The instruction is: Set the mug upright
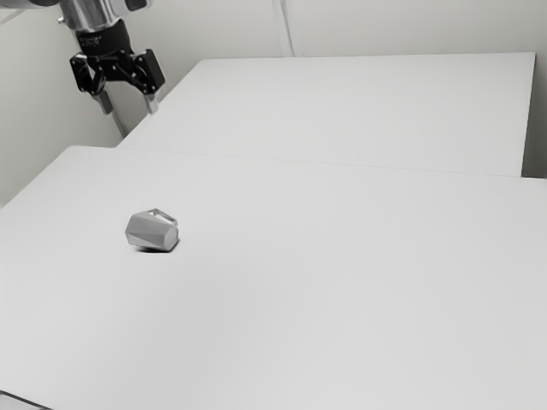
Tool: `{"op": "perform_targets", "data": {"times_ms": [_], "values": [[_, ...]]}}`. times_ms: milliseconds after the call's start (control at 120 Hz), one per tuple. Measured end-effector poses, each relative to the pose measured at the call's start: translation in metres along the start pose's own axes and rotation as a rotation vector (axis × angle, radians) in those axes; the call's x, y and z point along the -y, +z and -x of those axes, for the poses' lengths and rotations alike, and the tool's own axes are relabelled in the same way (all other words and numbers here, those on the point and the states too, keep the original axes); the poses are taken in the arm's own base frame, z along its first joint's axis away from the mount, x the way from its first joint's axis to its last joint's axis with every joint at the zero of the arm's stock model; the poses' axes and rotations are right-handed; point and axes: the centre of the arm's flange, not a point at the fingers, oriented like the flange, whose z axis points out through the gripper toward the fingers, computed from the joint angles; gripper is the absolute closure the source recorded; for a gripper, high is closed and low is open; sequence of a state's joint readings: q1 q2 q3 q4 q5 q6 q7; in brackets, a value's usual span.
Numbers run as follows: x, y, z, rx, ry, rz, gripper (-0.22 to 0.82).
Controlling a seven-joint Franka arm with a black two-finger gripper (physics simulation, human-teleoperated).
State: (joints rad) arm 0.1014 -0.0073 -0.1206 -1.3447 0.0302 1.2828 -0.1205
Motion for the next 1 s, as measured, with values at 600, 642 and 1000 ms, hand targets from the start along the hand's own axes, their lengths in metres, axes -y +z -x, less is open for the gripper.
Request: {"op": "perform_targets", "data": {"times_ms": [600, 642, 1000], "values": [[0.275, 0.222, -0.081, 0.111, -0.361, 0.434, 0.00], [0.290, 0.235, -0.082, 0.096, -0.366, 0.482, 0.00], [0.367, 0.367, -0.136, 0.044, -0.197, 0.810, 0.00]]}}
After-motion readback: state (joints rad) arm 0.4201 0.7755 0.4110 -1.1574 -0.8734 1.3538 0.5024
